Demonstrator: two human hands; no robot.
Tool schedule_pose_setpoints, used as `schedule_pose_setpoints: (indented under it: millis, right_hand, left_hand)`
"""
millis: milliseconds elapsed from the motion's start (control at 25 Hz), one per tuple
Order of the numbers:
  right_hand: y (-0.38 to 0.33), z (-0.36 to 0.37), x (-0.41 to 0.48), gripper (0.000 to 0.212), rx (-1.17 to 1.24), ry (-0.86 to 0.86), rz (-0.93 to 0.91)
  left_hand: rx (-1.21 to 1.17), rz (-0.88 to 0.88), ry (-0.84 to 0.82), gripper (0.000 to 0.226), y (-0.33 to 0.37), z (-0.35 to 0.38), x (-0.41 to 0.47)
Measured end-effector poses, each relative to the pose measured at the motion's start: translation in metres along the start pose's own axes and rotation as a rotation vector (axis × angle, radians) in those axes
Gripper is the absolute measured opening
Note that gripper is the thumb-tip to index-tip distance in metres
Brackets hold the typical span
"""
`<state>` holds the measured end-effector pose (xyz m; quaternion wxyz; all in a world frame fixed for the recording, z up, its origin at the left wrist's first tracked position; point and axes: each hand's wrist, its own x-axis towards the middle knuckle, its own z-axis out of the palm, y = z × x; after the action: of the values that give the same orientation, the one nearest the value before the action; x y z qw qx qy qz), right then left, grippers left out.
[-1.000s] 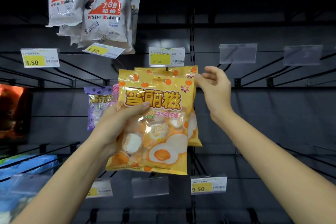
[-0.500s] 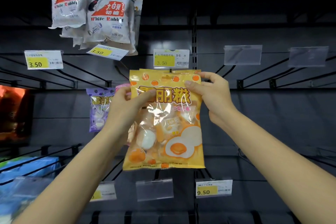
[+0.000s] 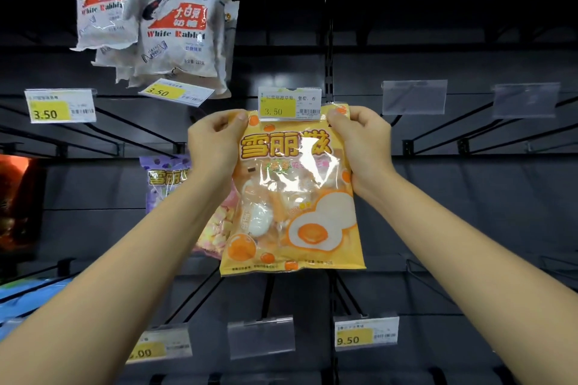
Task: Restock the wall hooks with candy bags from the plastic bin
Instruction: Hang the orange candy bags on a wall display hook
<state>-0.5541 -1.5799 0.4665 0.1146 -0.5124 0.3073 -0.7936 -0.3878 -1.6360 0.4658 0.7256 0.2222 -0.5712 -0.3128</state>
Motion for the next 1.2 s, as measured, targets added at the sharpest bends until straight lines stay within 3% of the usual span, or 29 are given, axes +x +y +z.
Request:
schedule_pose_setpoints:
  millis: [280, 680, 1080, 1200]
  right_hand:
    - [0.011, 0.000, 0.008, 0.024, -0.114, 0.052, 0.039]
    - [0.013, 0.002, 0.006, 0.016, -0.214, 0.072, 0.040]
    - [0.003, 0.005, 0.016, 0.027, -0.113, 0.046, 0.015]
    - [0.008, 0.003, 0.017, 0.027, -0.147, 0.044, 0.041]
  left_hand:
    - [0.047, -0.019, 0.024, 0.010, -0.005, 0.004, 0.001]
    - [0.161, 0.045, 0.052, 0.013, -0.008, -0.002, -0.001]
    - [0.037, 0.058, 0.074, 0.008, -0.001, 0.003, 0.015]
    - [0.095, 0.082, 0.078, 0.012, -0.008, 0.002, 0.016]
